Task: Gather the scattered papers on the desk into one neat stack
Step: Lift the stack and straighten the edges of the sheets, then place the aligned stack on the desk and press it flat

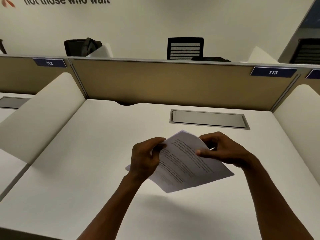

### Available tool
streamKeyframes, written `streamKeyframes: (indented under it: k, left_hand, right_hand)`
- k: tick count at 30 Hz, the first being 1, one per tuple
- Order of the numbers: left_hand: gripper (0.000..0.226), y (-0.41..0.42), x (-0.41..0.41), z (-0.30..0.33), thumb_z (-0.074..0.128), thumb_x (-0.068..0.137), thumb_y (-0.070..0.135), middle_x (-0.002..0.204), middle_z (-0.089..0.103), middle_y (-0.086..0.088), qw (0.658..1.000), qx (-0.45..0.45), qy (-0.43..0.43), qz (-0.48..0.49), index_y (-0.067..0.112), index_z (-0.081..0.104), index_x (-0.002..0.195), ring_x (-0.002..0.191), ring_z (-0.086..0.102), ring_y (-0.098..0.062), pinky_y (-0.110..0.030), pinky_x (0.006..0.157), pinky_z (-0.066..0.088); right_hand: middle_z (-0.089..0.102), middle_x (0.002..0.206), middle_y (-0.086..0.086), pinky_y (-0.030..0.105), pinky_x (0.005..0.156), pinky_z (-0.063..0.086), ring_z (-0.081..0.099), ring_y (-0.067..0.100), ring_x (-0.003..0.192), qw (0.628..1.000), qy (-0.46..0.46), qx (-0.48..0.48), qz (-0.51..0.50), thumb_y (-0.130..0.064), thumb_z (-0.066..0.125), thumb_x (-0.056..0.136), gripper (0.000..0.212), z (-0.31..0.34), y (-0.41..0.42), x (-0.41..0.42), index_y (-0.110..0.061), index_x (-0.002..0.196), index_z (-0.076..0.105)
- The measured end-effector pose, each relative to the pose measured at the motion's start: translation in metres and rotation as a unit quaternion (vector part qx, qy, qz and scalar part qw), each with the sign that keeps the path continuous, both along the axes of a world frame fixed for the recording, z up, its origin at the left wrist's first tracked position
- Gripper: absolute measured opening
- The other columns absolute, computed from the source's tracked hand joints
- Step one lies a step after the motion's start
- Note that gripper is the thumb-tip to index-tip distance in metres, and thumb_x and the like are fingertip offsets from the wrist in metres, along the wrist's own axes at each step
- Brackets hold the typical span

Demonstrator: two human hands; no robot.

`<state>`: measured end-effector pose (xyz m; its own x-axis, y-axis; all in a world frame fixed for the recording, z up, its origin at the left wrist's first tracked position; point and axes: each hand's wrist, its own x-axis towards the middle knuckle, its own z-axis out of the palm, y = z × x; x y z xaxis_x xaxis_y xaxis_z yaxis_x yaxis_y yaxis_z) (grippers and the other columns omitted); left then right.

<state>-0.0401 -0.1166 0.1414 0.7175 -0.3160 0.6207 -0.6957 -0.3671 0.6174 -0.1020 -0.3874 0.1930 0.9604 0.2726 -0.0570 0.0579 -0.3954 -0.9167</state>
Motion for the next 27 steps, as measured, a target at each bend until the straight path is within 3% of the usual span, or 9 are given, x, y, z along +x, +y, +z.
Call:
streamKeyframes:
  k: [2,4,8,10,13,15,21,27]
  left_hand:
    - [0.023,0.001,-0.002,0.001,0.056,0.088,0.008,0.087,0.074,0.021,0.996,-0.072,0.042,0.022,0.019,0.074,0.097,0.080,0.069,-0.002,-0.009,0.067,0.050]
    - [0.021,0.002,-0.002,0.001,0.060,0.092,0.005,0.087,0.075,0.016,0.983,-0.134,0.117,0.042,0.021,0.074,0.095,0.081,0.071,-0.008,-0.010,0.067,0.051]
    - [0.013,0.004,-0.001,-0.010,0.066,0.094,0.012,0.089,0.078,0.002,0.936,-0.206,0.280,0.066,0.020,0.076,0.093,0.077,0.075,-0.021,-0.027,0.065,0.060]
    - [0.013,0.004,-0.002,-0.016,0.068,0.093,0.015,0.090,0.079,0.000,0.906,-0.230,0.347,0.082,0.024,0.076,0.092,0.076,0.076,-0.023,-0.030,0.063,0.061]
    - [0.012,0.003,-0.001,-0.026,0.069,0.092,0.017,0.091,0.079,-0.002,0.863,-0.257,0.420,0.116,0.027,0.076,0.091,0.076,0.077,-0.026,-0.031,0.060,0.061]
    - [0.009,0.002,-0.001,-0.032,0.070,0.092,0.016,0.090,0.080,-0.006,0.841,-0.261,0.455,0.133,0.022,0.076,0.096,0.077,0.077,-0.030,-0.040,0.064,0.063]
    - [0.013,0.004,0.003,-0.049,0.068,0.092,0.009,0.088,0.080,-0.008,0.797,-0.277,0.504,0.183,0.014,0.073,0.103,0.073,0.077,-0.028,-0.040,0.063,0.062]
    - [0.017,0.017,0.032,-0.070,0.071,0.091,0.014,0.093,0.078,-0.004,0.829,-0.176,0.477,0.233,0.015,0.073,0.108,0.083,0.076,-0.023,-0.044,0.080,0.063]
  right_hand:
    - [0.072,0.112,0.012,0.037,0.080,0.056,0.069,0.033,0.102,0.995,0.004,0.099,0.013,-0.055,0.070,0.080,0.054,-0.006,-0.014,-0.006,-0.018,0.119,0.068]
    - [0.065,0.124,0.019,0.043,0.089,0.052,0.061,0.038,0.115,0.981,0.007,0.192,0.020,-0.067,0.066,0.075,0.077,-0.019,-0.022,-0.012,-0.012,0.128,0.062]
    - [0.049,0.139,0.030,0.056,0.104,0.043,0.048,0.044,0.129,0.961,0.011,0.278,0.011,-0.059,0.074,0.073,0.096,-0.050,-0.019,-0.020,0.001,0.141,0.043]
    - [0.055,0.137,0.024,0.051,0.099,0.049,0.053,0.039,0.127,0.957,0.011,0.286,-0.036,-0.052,0.077,0.074,0.086,-0.060,-0.013,-0.021,-0.005,0.139,0.047]
    - [0.069,0.122,0.006,0.035,0.082,0.058,0.066,0.031,0.111,0.963,0.006,0.231,-0.135,-0.032,0.071,0.087,0.038,-0.072,-0.003,-0.016,-0.025,0.123,0.064]
    - [0.074,0.108,0.004,0.036,0.072,0.061,0.072,0.029,0.098,0.960,0.021,0.209,-0.183,-0.025,0.067,0.091,0.022,-0.082,0.002,-0.013,-0.028,0.113,0.068]
    - [0.077,0.091,0.007,0.035,0.065,0.059,0.074,0.026,0.085,0.942,0.075,0.212,-0.251,-0.020,0.060,0.096,0.017,-0.104,0.010,-0.003,-0.020,0.110,0.068]
    - [0.077,0.082,0.000,0.042,0.065,0.062,0.074,0.020,0.077,0.939,0.080,0.123,-0.310,-0.018,0.065,0.092,0.014,-0.124,0.025,0.034,-0.031,0.093,0.071]
